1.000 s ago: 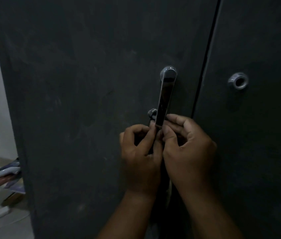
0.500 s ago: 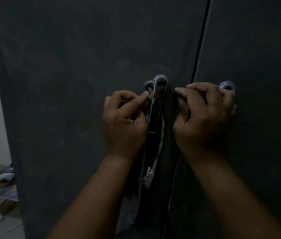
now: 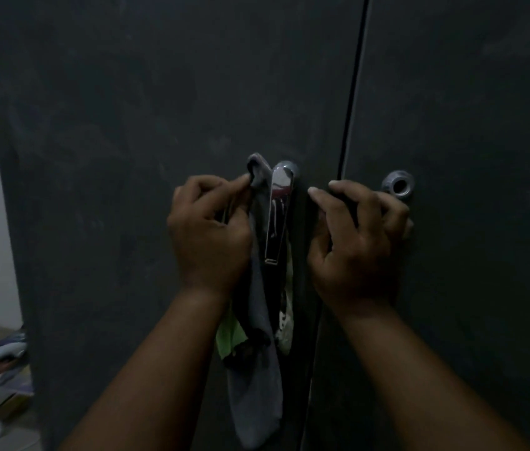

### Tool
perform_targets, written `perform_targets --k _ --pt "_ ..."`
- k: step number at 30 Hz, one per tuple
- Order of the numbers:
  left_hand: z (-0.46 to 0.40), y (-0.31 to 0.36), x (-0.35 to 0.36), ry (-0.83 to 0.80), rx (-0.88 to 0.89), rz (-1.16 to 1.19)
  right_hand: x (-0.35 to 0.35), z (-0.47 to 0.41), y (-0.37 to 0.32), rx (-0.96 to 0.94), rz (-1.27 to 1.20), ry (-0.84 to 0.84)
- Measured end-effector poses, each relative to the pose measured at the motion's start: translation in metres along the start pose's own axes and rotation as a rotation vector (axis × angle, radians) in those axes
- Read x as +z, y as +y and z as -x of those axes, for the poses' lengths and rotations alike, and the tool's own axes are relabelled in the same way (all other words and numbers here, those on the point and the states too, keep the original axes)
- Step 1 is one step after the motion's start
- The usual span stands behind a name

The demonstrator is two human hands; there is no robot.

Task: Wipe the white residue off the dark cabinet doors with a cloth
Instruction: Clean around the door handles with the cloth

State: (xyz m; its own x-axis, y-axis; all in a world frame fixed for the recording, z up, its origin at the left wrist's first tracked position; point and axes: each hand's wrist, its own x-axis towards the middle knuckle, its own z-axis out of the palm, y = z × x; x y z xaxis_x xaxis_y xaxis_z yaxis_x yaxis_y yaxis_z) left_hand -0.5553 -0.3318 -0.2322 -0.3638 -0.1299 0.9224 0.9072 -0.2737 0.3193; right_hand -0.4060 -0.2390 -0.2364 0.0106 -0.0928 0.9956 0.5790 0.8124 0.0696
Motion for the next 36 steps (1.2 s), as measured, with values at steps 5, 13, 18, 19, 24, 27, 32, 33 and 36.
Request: perform_targets --k 5,13,18,19,24,27,32,33,36 --pt "0.022 -0.006 -0.001 -0.063 0.162 -0.056 0.001 0.000 -0.001 0.017 -0.002 0.007" --pt "0.034 -0.004 -0.012 -0.034 0.133 -0.183 0.002 -0.001 -0.002 0.023 0.019 0.023" --pt "0.018 0.012 0.002 0.044 0.038 -0.028 0.004 -0.001 -0.001 0.024 0.013 0.022" --pt "0.018 0.012 0.003 0.047 0.039 -0.019 0.004 0.000 -0.001 0.021 0.013 0.023" --pt "0.028 0.008 -0.002 0.005 0.155 -0.070 0.005 0.001 -0.001 0.017 0.021 0.014" --pt "0.040 0.005 -0.014 -0.071 0.199 -0.104 0.004 0.001 -0.003 0.026 0.016 0.026" --pt "0.011 0.019 -0.015 -0.060 -0.025 -0.098 0.002 0.001 -0.003 0.023 0.015 0.026" --pt "0.000 0.022 -0.012 -0.038 -0.069 -0.058 0.002 0.001 -0.003 0.021 0.015 0.025" --pt "-0.018 0.028 -0.005 -0.075 -0.051 0.007 0.002 0.001 -0.003 0.018 0.012 0.016"
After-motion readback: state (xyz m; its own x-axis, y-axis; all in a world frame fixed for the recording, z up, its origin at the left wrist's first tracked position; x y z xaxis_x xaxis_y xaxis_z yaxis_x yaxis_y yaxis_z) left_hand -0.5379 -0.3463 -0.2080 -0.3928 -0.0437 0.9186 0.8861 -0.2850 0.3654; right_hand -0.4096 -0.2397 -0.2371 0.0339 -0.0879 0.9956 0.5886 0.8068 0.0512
